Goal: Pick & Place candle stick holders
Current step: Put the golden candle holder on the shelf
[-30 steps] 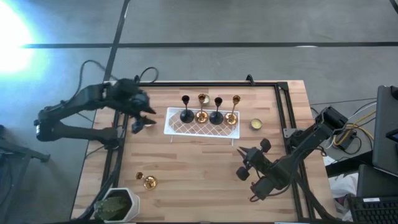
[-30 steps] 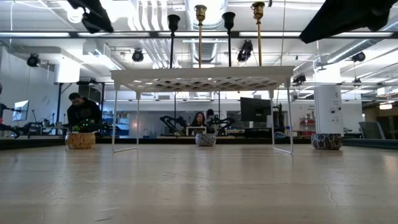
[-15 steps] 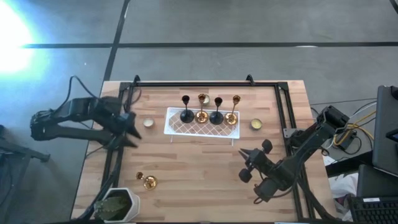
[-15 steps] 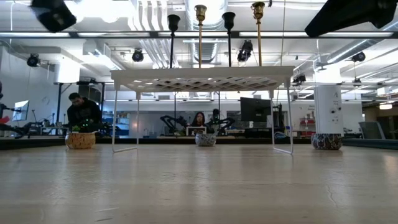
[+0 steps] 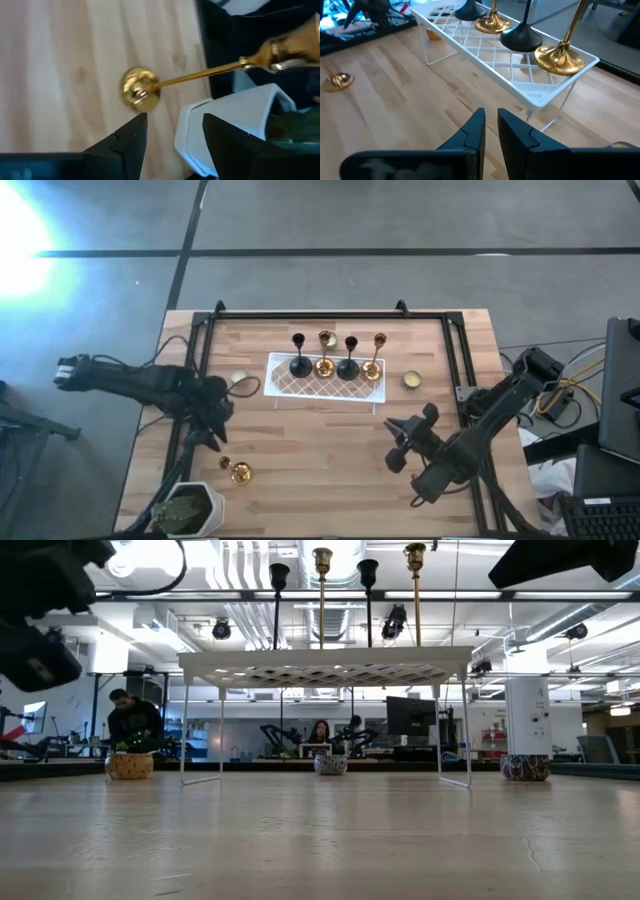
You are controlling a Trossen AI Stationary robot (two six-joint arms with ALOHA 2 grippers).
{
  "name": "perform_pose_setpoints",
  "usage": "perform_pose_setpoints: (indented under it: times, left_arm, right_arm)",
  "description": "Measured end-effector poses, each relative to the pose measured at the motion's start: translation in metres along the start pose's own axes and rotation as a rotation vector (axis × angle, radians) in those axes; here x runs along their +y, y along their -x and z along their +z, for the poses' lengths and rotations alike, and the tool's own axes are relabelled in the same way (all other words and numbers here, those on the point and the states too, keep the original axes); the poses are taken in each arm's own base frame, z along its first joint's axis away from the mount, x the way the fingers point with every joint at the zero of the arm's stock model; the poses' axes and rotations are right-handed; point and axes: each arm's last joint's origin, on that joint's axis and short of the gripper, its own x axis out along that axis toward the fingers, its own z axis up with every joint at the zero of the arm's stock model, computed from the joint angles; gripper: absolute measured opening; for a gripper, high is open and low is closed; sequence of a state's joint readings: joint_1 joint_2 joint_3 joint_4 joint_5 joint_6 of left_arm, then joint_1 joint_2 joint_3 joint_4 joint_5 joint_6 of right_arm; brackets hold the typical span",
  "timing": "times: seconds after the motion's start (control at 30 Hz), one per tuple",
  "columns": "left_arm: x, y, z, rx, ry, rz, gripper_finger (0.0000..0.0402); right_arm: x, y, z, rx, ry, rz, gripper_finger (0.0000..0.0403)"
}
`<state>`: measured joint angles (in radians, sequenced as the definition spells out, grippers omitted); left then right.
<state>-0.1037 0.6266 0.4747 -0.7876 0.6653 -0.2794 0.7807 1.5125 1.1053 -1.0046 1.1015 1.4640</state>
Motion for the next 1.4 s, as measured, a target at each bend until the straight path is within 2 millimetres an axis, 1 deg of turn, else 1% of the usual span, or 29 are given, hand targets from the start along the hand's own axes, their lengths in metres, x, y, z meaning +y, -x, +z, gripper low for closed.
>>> perform_pose_setpoints:
  times: [0.1, 0.17, 0.27, 0.43, 0.57, 0.7, 0.87, 0.93, 1.13, 1.27, 1.4]
  left_arm:
    - [0.005, -0.011, -0.007, 0.029, -0.013, -0.04, 0.0187]
    - [0.006, -0.016, -0.009, 0.037, -0.03, -0.06, 0.0184]
    - [0.006, -0.02, -0.01, 0.041, -0.036, -0.076, 0.0183]
    - [0.002, -0.024, -0.011, 0.042, -0.095, -0.108, 0.0183]
    - [-0.001, -0.026, -0.013, 0.045, -0.101, -0.065, 0.0183]
    - [-0.008, -0.031, -0.01, -0.029, -0.152, -0.004, 0.0183]
    - [-0.025, -0.037, -0.007, -0.11, -0.281, -0.027, 0.0183]
    - [-0.028, -0.038, -0.008, -0.119, -0.296, -0.011, 0.0183]
    - [-0.031, -0.042, -0.009, -0.153, -0.27, -0.025, 0.0184]
    - [-0.032, -0.046, -0.007, -0.216, -0.327, -0.063, 0.0184]
    - [-0.03, -0.048, -0.007, -0.202, -0.342, -0.069, 0.0183]
  right_arm:
    - [-0.001, 0.001, 0.003, -0.002, -0.02, 0.008, 0.0043]
    - [-0.001, 0.002, 0.003, -0.002, -0.029, 0.013, 0.0043]
    - [-0.001, 0.002, 0.004, -0.003, -0.038, 0.018, 0.0043]
    - [0.0, 0.002, 0.005, -0.003, -0.042, 0.02, 0.0043]
    - [0.0, 0.002, 0.005, -0.004, -0.044, 0.021, 0.0043]
    - [0.0, 0.002, 0.005, -0.007, -0.049, 0.023, 0.0043]
    - [0.001, 0.002, 0.005, -0.009, -0.057, 0.027, 0.0043]
    - [0.001, 0.002, 0.005, -0.009, -0.059, 0.028, 0.0043]
    - [0.001, 0.002, 0.005, -0.023, -0.063, 0.028, 0.0043]
    - [0.002, 0.002, 0.006, -0.039, -0.069, 0.03, 0.0043]
    - [0.002, 0.002, 0.006, -0.039, -0.072, 0.032, 0.0043]
